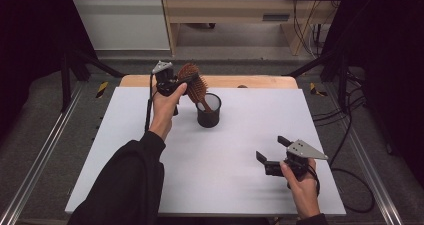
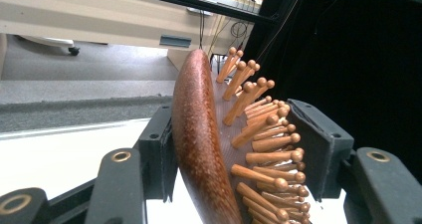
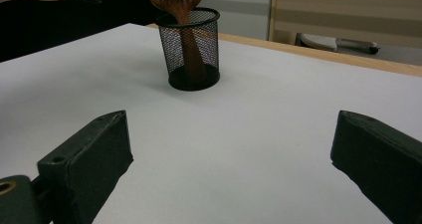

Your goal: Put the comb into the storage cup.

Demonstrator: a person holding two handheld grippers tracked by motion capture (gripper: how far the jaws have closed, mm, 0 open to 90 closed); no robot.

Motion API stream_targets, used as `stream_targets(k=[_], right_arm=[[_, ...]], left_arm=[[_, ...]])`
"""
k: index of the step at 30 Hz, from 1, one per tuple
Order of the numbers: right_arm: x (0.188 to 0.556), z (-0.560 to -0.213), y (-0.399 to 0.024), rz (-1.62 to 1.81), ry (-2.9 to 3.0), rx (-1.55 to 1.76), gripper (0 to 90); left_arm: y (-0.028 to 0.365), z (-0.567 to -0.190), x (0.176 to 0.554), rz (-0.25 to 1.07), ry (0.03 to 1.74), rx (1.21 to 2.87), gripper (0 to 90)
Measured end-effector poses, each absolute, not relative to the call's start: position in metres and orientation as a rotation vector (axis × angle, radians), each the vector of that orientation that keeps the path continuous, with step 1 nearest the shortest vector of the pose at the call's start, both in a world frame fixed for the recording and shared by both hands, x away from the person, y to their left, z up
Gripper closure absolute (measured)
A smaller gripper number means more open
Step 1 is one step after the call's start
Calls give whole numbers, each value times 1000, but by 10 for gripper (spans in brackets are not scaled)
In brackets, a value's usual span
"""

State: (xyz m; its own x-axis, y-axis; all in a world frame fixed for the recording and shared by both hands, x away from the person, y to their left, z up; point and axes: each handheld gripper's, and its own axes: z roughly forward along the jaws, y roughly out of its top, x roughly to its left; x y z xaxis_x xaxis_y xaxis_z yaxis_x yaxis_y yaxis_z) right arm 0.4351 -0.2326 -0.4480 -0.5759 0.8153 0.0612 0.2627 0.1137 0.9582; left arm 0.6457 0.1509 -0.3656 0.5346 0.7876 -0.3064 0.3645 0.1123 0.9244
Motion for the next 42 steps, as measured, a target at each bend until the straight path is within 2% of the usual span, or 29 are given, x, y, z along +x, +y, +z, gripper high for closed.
stream_targets(k=[42], right_arm=[[435,-449,-231,1472,1927,1038,28]], left_arm=[[150,-368,647,453,1022,1501,389]])
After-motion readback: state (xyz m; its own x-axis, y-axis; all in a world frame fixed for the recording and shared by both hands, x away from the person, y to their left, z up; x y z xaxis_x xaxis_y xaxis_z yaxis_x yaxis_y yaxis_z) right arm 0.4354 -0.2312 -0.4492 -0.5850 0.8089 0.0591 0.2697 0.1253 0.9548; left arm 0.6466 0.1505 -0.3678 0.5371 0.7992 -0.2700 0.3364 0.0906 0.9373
